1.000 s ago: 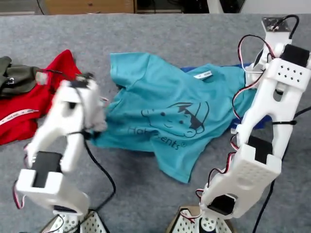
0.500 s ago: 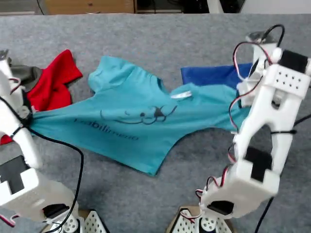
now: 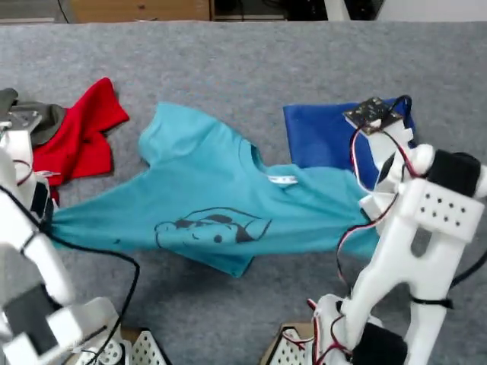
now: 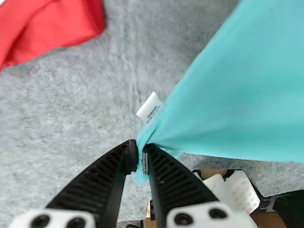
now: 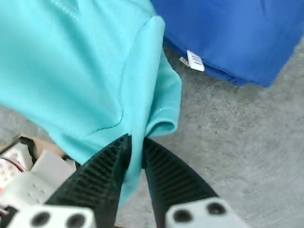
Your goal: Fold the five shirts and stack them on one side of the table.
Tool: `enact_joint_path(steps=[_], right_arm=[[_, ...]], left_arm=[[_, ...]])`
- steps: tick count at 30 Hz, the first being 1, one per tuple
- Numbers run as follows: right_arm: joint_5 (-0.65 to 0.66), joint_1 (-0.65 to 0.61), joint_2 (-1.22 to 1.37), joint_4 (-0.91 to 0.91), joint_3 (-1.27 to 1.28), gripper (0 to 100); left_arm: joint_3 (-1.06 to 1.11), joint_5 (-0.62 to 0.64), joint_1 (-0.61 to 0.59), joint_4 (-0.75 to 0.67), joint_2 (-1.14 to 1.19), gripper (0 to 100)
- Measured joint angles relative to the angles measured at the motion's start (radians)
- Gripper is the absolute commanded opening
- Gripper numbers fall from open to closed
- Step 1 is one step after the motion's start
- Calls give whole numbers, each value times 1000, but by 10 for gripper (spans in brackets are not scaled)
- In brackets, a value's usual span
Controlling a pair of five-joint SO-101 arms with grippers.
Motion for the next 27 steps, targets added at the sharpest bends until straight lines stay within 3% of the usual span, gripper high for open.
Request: enact_joint_path(steps=[4, 9, 13, 17, 24, 27], right_arm=[[-164, -49, -12, -12, -29, 423], [-385, -230, -12, -86, -97, 443], [-551, -431, 9, -213, -107, 365], [-678, -621, 187, -342, -130, 250], [-798, -779, 666, -437, -376, 238], [-802, -825, 859, -416, -522, 170]], left_arm=[[71, 21, 11, 0, -103, 19], [78, 230, 63, -2, -106, 19], [81, 296, 77, -3, -107, 19], [86, 301, 77, -3, -107, 19], [103, 307, 77, -3, -107, 19], [158, 310, 77, -8, -107, 19]])
